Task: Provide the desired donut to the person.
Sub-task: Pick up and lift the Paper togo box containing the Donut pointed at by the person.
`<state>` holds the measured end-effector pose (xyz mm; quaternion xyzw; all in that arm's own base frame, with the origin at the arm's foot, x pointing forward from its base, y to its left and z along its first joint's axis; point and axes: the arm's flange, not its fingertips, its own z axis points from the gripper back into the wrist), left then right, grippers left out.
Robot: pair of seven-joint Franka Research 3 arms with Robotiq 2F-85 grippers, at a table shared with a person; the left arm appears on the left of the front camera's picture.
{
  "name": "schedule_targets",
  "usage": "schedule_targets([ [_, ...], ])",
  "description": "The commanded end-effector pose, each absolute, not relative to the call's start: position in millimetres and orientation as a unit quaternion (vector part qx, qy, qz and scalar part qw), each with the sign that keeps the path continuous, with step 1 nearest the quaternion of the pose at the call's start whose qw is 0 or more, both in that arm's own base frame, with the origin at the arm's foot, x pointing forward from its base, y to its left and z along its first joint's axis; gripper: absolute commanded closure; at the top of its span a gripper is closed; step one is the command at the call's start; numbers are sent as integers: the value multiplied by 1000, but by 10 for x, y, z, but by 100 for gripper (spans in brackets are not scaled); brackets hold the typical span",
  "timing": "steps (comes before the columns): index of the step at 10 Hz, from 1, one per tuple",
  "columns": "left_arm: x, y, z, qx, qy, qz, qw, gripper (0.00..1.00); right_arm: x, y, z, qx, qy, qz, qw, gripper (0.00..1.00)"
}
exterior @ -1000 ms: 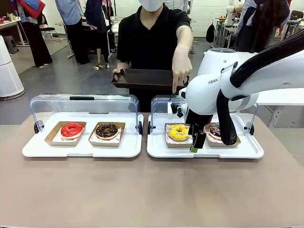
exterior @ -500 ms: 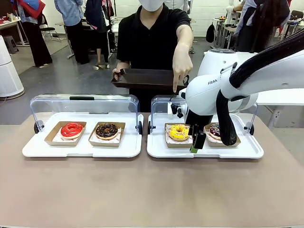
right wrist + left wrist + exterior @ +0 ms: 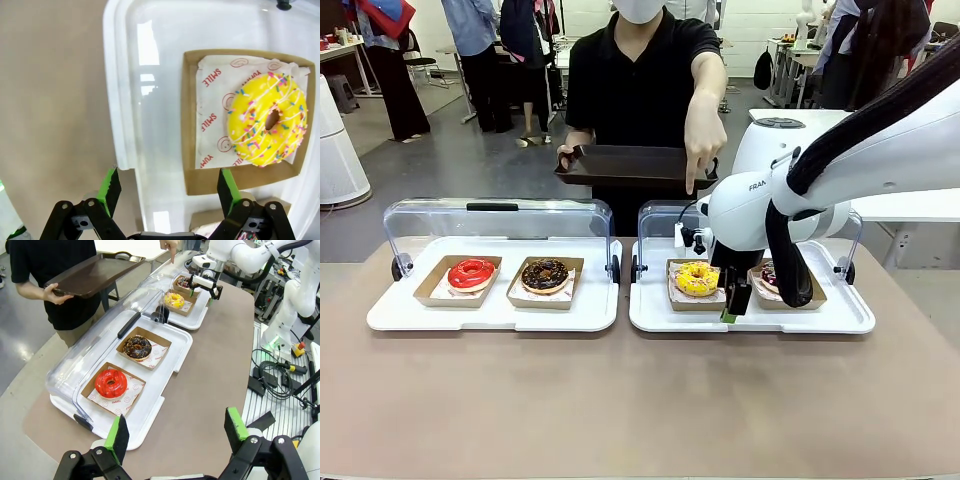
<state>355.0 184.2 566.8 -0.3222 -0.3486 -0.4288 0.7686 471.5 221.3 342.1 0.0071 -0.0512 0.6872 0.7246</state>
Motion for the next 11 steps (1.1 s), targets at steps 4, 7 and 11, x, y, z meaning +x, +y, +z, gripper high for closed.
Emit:
schedule_targets([
  [4,3542,1843,5673,-326,-354,-428,765,0,4982,2200,3295,-3,-61,679,732,0],
  [7,3542,1843,5673,-326,-354,-428,765,0,5042,2165,3197,2,-55,676,735,0],
  [11,3542,1843,5673,-326,-354,-428,765,0,5051,2151,3160,7,-54,678,733,62],
])
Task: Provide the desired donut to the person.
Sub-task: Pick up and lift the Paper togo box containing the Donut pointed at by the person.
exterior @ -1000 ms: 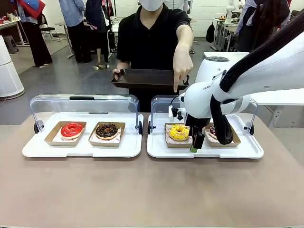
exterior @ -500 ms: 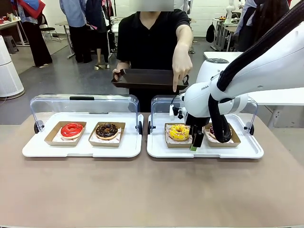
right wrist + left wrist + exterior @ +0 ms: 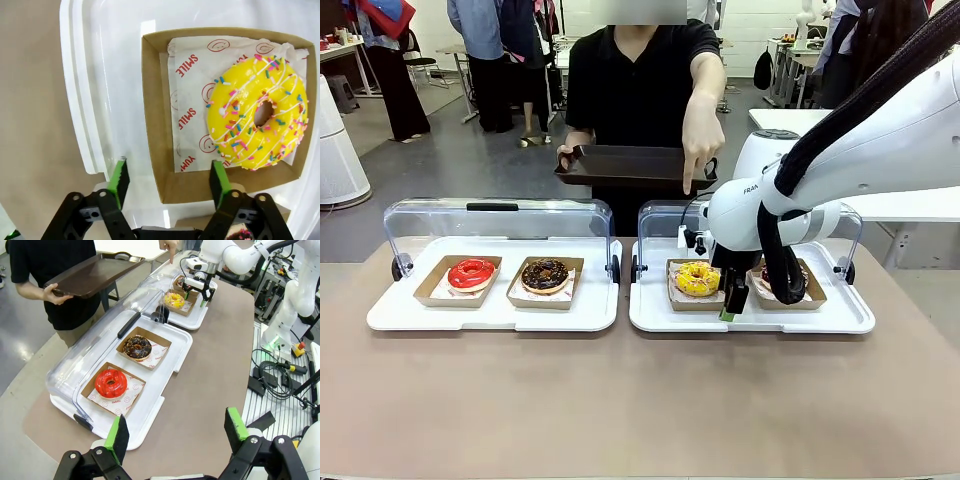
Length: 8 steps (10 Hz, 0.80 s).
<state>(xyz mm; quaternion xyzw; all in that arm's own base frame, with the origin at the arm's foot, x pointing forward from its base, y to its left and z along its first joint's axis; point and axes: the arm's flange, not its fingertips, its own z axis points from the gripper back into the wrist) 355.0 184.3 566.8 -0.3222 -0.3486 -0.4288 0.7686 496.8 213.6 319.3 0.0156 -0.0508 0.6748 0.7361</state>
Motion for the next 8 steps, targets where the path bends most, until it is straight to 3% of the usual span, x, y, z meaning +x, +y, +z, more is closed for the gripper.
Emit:
schedule_targets([
  [1,3542,1843,5673,-326,-354,-428,765,0,5055,2152,3160,7,-56,678,733,91],
  [2,3542,1843,5673,-326,-354,-428,765,0,5053,2156,3161,7,-57,678,732,100],
  [8,3542,1843,5673,-326,-354,-428,765,0,5000,2179,3192,6,-57,688,724,100],
])
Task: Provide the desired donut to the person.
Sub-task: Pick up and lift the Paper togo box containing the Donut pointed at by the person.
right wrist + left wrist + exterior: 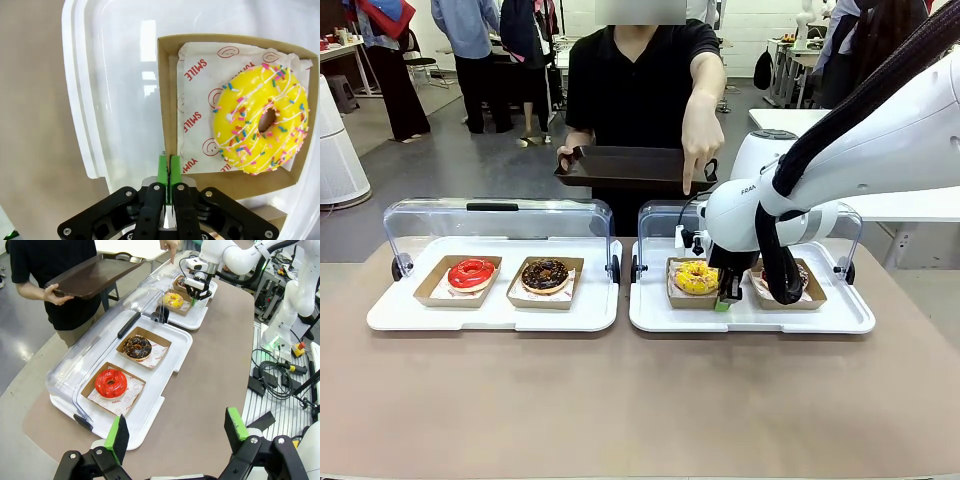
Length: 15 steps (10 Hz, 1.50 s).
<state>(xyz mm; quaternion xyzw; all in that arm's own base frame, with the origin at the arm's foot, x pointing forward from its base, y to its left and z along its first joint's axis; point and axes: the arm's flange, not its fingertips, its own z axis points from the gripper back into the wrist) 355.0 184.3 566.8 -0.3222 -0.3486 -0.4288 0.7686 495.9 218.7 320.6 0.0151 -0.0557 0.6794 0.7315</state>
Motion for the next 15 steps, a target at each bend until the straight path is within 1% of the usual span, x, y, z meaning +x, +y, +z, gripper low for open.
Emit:
schedule_targets([
  [1,3542,1843,5673,-326,-354,-428,765,0,4974,2187,3213,4,-57,692,720,100],
  [3,3542,1843,5673,-326,-354,-428,765,0,4878,2218,3287,1,-51,697,715,100],
  [4,3542,1843,5673,-326,-354,-428,765,0,4782,2255,3372,-6,-29,692,721,100],
  [7,3542,1843,5673,-326,-354,-428,765,0,4311,2334,3941,-2,19,678,735,100],
  [8,3542,1843,5673,-326,-354,-428,765,0,4105,2339,4180,2,34,686,727,100],
  [10,3542,1843,5673,-326,-354,-428,765,0,3826,2343,4617,0,32,694,719,100],
  [13,3542,1843,5673,-326,-354,-428,765,0,3520,2458,5406,-10,4,698,716,100],
  [15,3542,1843,5673,-326,-354,-428,765,0,3548,2529,5890,-33,-25,681,732,100],
])
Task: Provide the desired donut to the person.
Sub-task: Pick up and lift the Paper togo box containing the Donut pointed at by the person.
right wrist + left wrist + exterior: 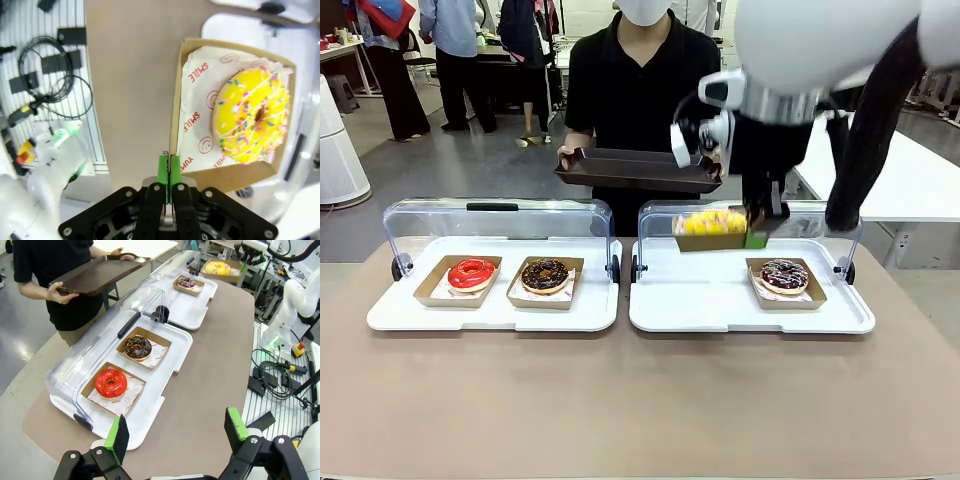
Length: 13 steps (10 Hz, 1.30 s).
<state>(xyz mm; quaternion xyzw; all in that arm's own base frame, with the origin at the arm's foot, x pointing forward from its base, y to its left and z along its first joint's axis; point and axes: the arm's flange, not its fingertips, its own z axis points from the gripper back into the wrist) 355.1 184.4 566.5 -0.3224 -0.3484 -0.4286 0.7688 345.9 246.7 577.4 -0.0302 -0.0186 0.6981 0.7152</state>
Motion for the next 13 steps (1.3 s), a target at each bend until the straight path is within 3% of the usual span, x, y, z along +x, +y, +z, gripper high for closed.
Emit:
schedule_targets([
  [1,3542,1843,5673,-326,-354,-428,765,0,3621,2555,6076,-32,-30,673,738,100],
  [6,3542,1843,5673,-326,-354,-428,765,0,4075,2611,6233,-9,-25,670,742,100],
  [13,3542,1843,5673,-326,-354,-428,765,0,3922,2592,6257,-15,-35,671,741,100],
])
